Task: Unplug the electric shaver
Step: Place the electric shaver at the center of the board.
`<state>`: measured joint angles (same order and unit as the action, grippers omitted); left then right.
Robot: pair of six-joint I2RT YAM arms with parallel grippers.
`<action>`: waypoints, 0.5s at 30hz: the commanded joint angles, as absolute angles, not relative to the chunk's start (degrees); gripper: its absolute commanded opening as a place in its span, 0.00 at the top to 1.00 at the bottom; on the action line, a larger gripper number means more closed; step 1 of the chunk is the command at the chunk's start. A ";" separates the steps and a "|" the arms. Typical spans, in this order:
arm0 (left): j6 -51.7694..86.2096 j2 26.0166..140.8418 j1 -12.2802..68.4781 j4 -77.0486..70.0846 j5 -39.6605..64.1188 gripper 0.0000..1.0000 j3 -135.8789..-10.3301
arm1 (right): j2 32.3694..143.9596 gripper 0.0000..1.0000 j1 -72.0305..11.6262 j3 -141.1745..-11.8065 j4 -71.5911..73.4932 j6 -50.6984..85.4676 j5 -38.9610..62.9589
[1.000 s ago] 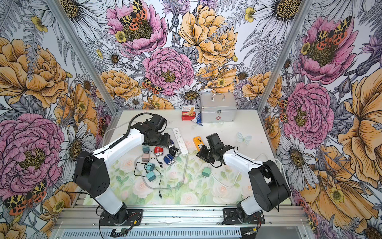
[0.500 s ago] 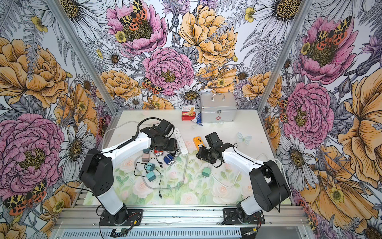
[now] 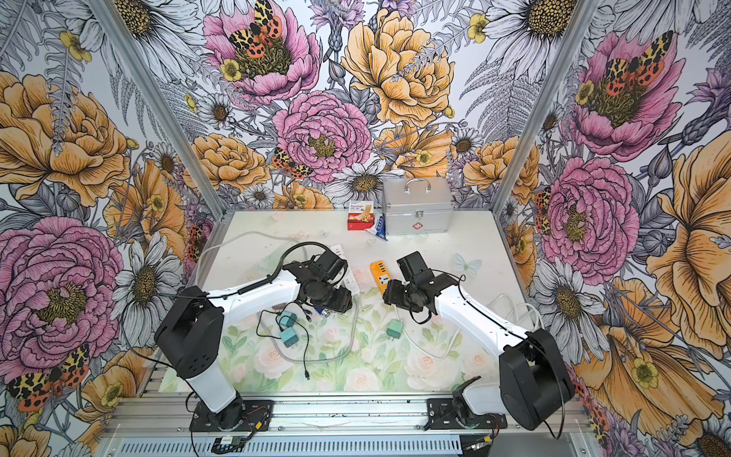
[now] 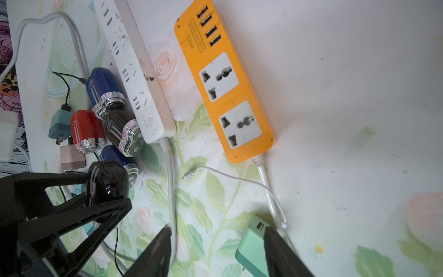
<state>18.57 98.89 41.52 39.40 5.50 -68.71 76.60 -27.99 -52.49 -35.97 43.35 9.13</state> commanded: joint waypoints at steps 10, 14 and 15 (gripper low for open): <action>15.60 103.48 42.89 31.82 7.11 0.50 -66.95 | 71.32 0.37 -29.97 -49.48 -41.37 42.89 3.37; 15.90 103.76 43.23 31.82 4.58 0.49 -66.02 | 71.27 0.37 -30.14 -49.37 -41.63 42.80 3.10; 16.02 103.71 43.24 31.75 4.28 0.47 -65.76 | 71.35 0.36 -30.22 -49.30 -41.66 42.79 3.06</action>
